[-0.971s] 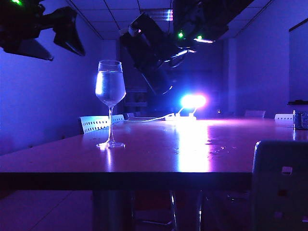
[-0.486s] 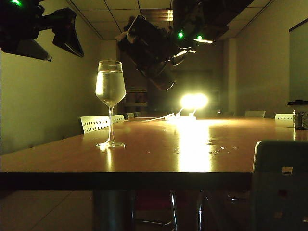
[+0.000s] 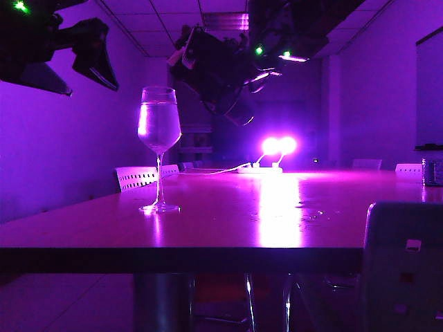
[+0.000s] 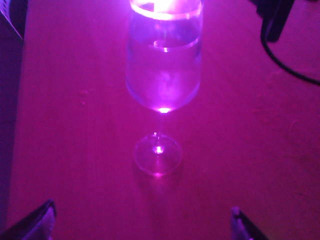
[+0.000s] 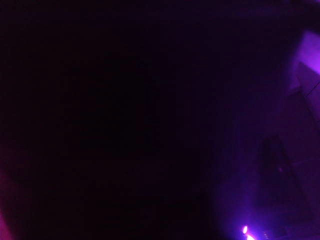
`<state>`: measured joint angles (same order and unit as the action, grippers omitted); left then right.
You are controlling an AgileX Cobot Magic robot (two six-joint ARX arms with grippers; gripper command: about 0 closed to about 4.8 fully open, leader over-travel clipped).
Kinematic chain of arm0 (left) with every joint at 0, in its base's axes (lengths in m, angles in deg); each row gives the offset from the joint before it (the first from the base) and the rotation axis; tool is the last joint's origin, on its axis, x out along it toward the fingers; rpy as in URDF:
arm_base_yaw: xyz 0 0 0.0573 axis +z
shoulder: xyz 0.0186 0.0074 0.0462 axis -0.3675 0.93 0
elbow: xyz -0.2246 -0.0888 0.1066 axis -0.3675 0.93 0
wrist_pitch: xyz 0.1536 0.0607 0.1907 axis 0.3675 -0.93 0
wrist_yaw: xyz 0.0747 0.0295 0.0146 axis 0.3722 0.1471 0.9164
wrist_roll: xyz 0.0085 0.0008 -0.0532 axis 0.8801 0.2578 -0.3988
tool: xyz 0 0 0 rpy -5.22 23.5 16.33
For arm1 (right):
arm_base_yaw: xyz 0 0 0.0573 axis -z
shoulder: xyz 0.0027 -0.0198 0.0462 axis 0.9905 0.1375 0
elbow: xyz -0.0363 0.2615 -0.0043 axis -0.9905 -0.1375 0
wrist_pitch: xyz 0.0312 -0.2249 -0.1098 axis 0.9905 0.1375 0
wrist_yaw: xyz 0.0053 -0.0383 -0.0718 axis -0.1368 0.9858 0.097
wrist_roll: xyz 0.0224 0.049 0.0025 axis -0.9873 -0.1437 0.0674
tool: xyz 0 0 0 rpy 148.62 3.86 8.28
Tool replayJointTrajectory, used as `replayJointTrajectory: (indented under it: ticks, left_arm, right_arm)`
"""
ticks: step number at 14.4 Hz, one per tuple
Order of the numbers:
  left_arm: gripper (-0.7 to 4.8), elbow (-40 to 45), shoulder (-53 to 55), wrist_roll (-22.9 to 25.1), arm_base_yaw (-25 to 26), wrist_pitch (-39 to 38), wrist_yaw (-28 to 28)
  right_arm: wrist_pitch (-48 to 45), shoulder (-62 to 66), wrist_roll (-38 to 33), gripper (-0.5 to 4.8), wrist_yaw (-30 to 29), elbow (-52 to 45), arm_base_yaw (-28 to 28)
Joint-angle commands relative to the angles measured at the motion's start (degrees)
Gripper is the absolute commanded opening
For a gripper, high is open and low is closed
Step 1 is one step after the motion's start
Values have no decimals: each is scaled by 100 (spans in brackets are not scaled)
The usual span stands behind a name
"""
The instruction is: Pick up the black thermos cup, pour some water from it into the stemmed glass, and then put the thermos cup back on the table.
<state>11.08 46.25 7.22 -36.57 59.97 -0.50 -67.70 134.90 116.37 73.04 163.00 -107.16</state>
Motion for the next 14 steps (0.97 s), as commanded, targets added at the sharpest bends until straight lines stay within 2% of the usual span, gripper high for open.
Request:
replayJointTrajectory:
  ticks: [1, 8, 10, 14]
  left_arm:
    - [479, -28, -17, 20, -2, 22, 20]
    - [479, -28, -17, 20, -2, -33, 17]
    - [479, -26, -17, 20, -2, -59, 20]
    - [479, -26, -17, 20, -2, -90, 20]
  right_arm:
    - [-433, -105, 494, 166, 9, 81, -11]
    - [-743, -103, 1311, 166, -251, 81, -9]
    - [-793, -103, 1932, 166, -249, 81, -9]
    - [-870, -101, 2041, 166, -227, 79, -9]
